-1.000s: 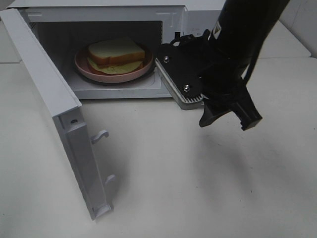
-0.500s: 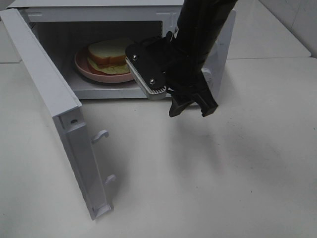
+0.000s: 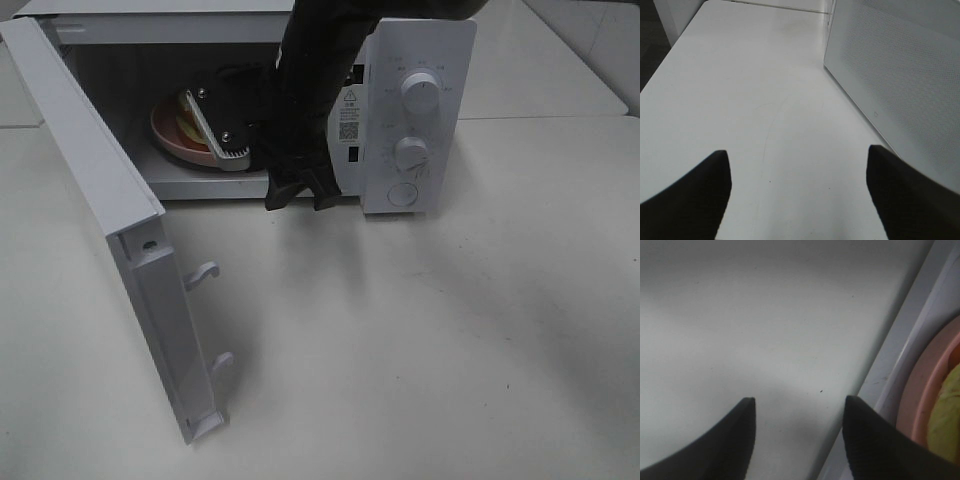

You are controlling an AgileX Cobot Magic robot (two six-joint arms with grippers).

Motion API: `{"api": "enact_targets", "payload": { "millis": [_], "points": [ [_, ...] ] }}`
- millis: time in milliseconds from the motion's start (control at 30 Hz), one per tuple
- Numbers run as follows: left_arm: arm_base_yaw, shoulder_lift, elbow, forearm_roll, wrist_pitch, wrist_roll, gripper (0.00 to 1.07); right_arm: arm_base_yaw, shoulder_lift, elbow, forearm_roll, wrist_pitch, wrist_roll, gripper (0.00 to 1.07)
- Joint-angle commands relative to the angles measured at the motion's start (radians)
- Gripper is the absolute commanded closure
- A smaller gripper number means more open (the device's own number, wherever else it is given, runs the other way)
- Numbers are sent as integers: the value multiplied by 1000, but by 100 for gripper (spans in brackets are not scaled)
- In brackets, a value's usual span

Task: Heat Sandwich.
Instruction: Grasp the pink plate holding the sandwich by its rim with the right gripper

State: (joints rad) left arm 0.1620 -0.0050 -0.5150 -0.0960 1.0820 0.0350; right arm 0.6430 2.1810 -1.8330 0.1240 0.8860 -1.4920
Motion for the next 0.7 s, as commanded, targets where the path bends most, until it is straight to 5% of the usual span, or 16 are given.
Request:
{"api": "enact_targets", "payload": {
  "millis": [33, 700],
  "points": [
    [2, -18, 1, 0, -13, -6, 35, -3, 57, -79, 27, 4, -10, 54],
    [2, -18, 1, 0, -13, -6, 35, -68, 172, -199, 64, -70, -13, 54]
  ]
}}
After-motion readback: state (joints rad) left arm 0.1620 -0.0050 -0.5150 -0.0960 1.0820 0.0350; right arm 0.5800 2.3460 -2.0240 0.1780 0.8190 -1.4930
